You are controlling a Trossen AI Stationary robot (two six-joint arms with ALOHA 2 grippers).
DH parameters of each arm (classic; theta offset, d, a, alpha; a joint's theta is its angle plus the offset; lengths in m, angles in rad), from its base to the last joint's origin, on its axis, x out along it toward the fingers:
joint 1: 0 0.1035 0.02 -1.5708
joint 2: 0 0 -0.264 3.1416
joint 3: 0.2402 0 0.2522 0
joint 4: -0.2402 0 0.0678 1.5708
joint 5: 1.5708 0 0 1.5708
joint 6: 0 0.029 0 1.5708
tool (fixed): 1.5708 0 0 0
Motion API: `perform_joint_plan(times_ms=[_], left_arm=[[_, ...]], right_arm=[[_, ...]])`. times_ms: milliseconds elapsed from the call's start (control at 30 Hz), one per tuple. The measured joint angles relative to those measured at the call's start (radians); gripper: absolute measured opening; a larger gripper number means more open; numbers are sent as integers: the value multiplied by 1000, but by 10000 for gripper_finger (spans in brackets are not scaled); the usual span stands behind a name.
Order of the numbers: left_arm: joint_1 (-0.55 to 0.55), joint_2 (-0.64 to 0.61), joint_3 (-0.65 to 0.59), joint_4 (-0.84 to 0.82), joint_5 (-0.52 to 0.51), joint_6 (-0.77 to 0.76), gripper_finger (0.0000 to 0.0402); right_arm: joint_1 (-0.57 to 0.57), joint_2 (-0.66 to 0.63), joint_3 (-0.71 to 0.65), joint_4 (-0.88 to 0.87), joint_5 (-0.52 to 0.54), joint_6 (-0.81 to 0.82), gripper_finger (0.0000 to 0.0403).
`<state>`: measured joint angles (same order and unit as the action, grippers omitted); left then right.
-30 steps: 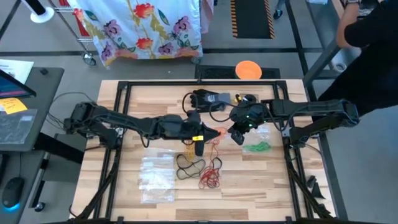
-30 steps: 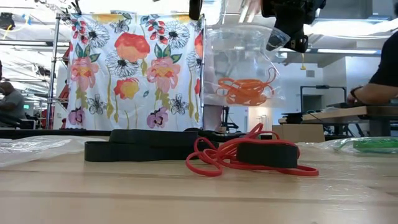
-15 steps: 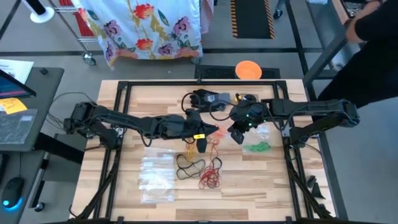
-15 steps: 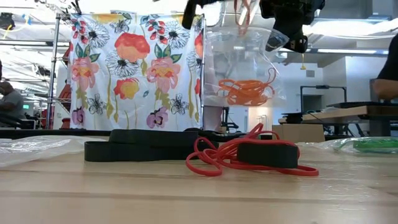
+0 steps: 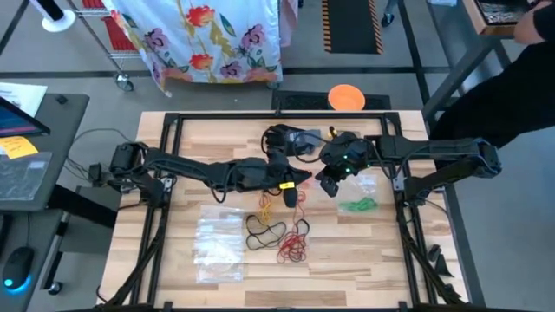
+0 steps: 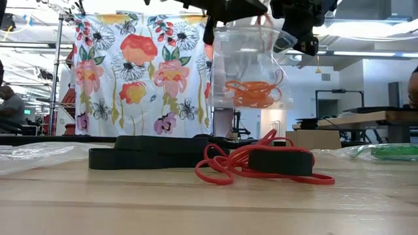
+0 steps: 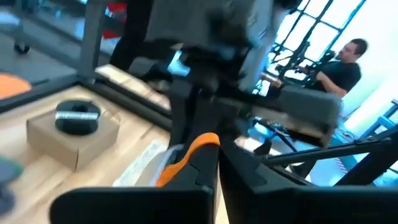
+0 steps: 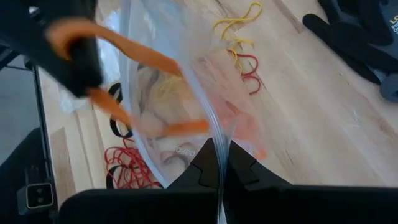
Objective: Sort rubber bands
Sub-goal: Put the orange rubber band into the transparent zip bag, then close the transparent zip bag containing the orange rubber bands
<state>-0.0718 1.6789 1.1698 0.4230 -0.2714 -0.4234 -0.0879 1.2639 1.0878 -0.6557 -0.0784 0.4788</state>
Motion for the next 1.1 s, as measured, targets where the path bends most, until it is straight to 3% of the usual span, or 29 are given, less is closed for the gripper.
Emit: perform_joint_plan(times_ms=[200, 400, 533, 733, 833, 933, 1033, 1100], left_arm=[[-6, -1, 0, -3, -13, 39, 66], [-6, -1, 0, -19, -13, -92, 120], [-5, -11, 0, -16, 17, -108, 127], [-40, -129, 0, -114, 13, 97, 119], [-93, -234, 0, -283, -70, 188, 117], [-166, -333, 0, -515, -249, 224, 116], [-235, -395, 0, -747, -430, 147, 116], [-259, -416, 0, -890, -497, 57, 116]], right_arm=[[0, 0, 0, 1, 0, -16, 0], [0, 0, 0, 2, 0, -16, 0], [0, 0, 0, 4, 0, -15, 0], [1, 0, 0, 7, 0, -15, 0], [1, 0, 0, 7, 0, -15, 0], [1, 0, 0, 7, 0, -15, 0], [1, 0, 0, 6, 0, -15, 0], [1, 0, 0, 8, 0, -15, 0]])
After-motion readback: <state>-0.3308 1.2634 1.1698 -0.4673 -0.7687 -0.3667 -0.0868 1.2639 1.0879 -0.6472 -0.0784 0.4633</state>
